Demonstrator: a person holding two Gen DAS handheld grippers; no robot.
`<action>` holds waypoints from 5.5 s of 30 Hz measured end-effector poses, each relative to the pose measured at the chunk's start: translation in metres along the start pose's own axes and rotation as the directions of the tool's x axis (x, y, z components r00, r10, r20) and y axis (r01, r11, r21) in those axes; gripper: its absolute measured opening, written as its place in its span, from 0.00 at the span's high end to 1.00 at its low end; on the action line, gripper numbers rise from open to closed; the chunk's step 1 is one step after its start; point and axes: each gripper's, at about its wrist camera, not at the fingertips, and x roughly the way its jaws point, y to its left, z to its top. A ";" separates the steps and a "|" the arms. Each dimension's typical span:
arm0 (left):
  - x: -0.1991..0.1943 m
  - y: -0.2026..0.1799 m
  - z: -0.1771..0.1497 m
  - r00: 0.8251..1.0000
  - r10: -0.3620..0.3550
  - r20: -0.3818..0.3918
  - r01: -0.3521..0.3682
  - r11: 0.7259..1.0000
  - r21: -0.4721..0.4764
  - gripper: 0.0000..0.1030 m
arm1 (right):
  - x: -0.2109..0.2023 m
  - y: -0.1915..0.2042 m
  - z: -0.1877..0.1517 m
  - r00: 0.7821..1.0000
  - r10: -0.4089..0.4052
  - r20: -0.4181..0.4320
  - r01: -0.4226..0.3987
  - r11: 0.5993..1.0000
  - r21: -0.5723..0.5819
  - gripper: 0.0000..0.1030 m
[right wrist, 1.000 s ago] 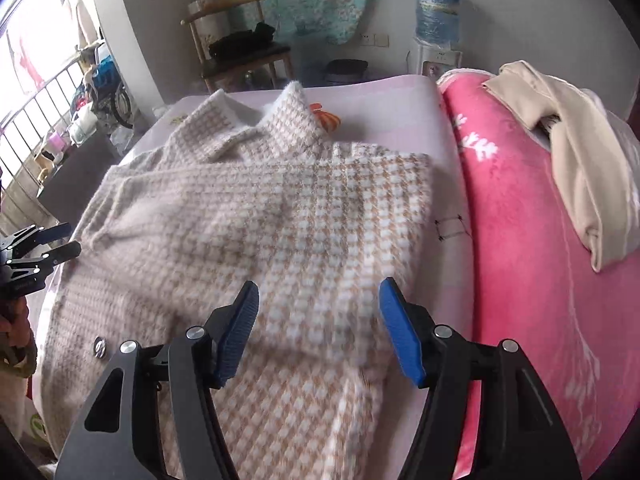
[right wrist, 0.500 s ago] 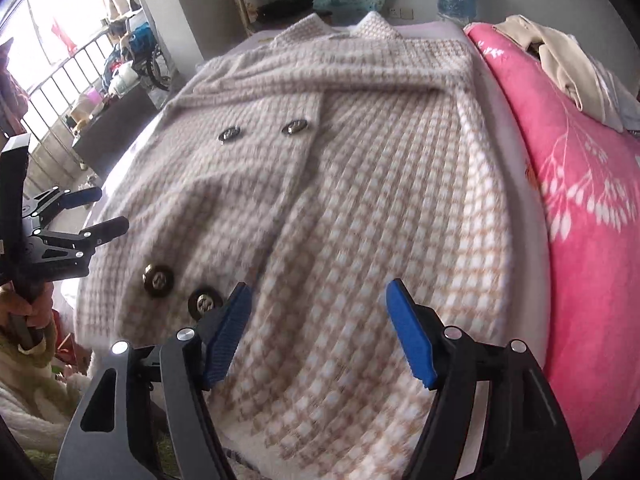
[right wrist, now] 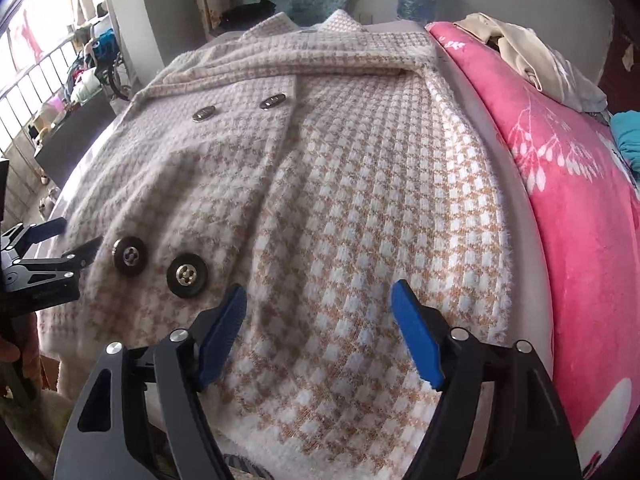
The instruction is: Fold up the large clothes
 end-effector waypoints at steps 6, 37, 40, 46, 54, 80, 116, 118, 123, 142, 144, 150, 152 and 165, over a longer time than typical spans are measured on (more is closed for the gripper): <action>-0.001 -0.004 -0.001 1.000 0.021 -0.014 -0.022 0.999 -0.035 0.08 | 0.006 0.001 -0.003 1.000 -0.019 0.014 0.019 1.000 -0.012 0.12; 0.001 -0.007 0.003 0.997 0.046 -0.055 -0.049 0.997 -0.060 0.08 | 0.012 -0.002 0.000 1.000 -0.018 -0.008 0.018 1.000 -0.011 0.06; 0.001 -0.006 0.003 0.998 0.046 -0.054 -0.049 0.997 -0.059 0.08 | 0.013 -0.001 0.001 1.000 -0.017 -0.012 0.017 1.000 -0.009 0.06; 0.001 -0.006 0.003 0.998 0.045 -0.054 -0.048 0.997 -0.059 0.08 | 0.013 -0.001 0.002 1.000 -0.019 -0.021 0.018 1.000 -0.005 0.06; 0.001 -0.006 0.003 0.998 0.045 -0.054 -0.048 0.997 -0.060 0.08 | 0.014 -0.002 0.003 0.999 -0.016 -0.042 0.016 1.000 -0.004 0.06; 0.001 -0.006 0.003 0.998 0.045 -0.054 -0.048 0.997 -0.060 0.08 | 0.014 0.000 0.002 0.999 -0.018 -0.043 0.017 1.000 -0.005 0.06; 0.005 0.002 0.004 0.997 -0.042 -0.067 0.037 0.997 -0.066 0.08 | 0.010 0.001 -0.004 0.999 -0.044 -0.008 0.045 0.999 0.031 0.06; 0.005 0.003 0.004 0.997 -0.040 -0.068 0.036 0.997 -0.062 0.08 | 0.009 0.001 -0.005 0.999 -0.042 -0.006 0.043 0.999 0.032 0.06; 0.005 0.003 0.003 0.996 -0.045 -0.071 0.041 0.997 -0.060 0.08 | 0.009 0.002 -0.005 0.999 -0.044 -0.006 0.044 0.998 0.033 0.06; 0.004 0.002 0.002 0.997 -0.045 -0.068 0.041 0.997 -0.060 0.08 | 0.009 0.002 -0.005 0.999 -0.044 -0.006 0.044 0.998 0.033 0.06; 0.004 0.002 0.003 0.997 -0.044 -0.068 0.040 0.997 -0.059 0.08 | 0.009 0.002 -0.005 0.999 -0.044 -0.006 0.044 0.998 0.033 0.06; 0.004 0.002 0.003 0.997 -0.044 -0.068 0.040 0.997 -0.059 0.08 | 0.009 0.002 -0.005 0.999 -0.044 -0.006 0.044 0.998 0.033 0.06; 0.004 0.002 0.003 0.997 -0.045 -0.068 0.041 0.997 -0.059 0.08 | 0.009 0.002 -0.005 0.999 -0.044 -0.006 0.045 0.998 0.033 0.06; 0.004 0.003 0.002 0.997 -0.045 -0.067 0.041 0.997 -0.060 0.08 | 0.009 0.002 -0.005 0.999 -0.044 -0.007 0.044 0.998 0.033 0.06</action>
